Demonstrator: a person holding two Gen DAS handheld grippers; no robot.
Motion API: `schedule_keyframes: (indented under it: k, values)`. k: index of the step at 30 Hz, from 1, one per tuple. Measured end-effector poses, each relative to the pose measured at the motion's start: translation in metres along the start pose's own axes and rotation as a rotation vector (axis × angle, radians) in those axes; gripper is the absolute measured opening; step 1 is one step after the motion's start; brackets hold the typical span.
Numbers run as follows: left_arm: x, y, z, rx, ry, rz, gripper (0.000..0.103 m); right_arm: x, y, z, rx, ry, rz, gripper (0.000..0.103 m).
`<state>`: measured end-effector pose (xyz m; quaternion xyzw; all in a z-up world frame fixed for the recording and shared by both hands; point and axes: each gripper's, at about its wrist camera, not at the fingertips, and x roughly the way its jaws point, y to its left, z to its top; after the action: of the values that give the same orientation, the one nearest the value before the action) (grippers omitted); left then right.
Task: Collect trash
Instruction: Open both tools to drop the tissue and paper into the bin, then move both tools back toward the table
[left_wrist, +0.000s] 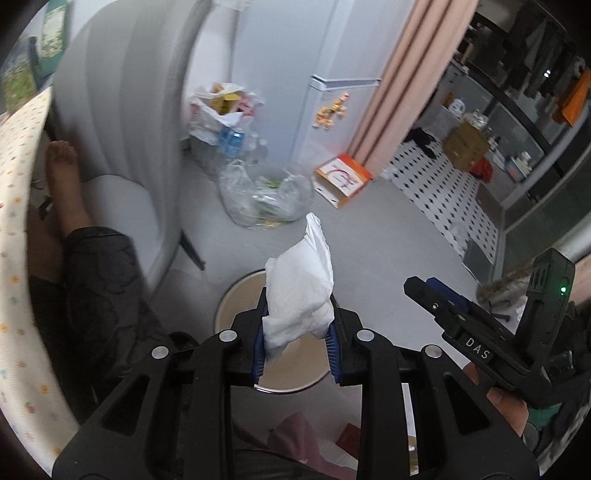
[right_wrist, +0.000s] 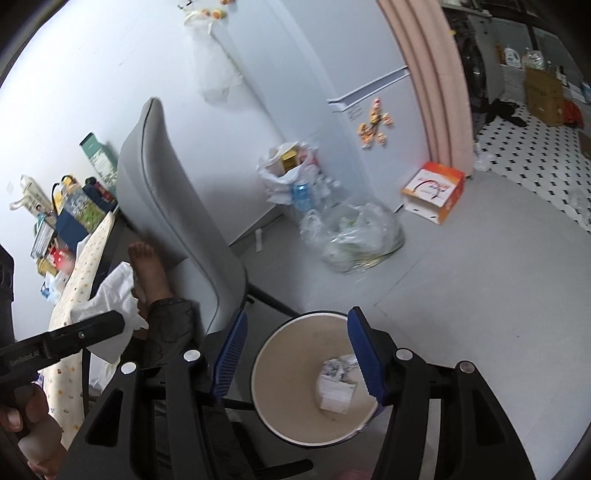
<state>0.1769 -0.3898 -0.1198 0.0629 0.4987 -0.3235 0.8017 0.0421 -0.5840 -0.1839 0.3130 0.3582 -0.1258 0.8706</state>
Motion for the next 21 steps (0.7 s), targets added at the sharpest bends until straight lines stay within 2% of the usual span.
schedule_keyframes:
  k: [2,7,14,21]
  values:
    - [0.002,-0.007,0.001,0.007,0.000,-0.013,0.049,-0.007,-0.007,0.001,0.007,-0.010,-0.015,0.057]
    - [-0.004,-0.009,0.000,0.006,-0.023,-0.025,0.071,-0.015,-0.013,0.004,0.016,-0.026,-0.029,0.058]
    - [-0.018,0.000,0.000,-0.025,-0.055,-0.036,0.075,-0.014,0.008,0.002,-0.023,-0.020,-0.010,0.059]
    - [-0.051,0.030,-0.008,-0.097,-0.121,-0.005,0.088,-0.027,0.041,0.005,-0.102,-0.046,0.007,0.076]
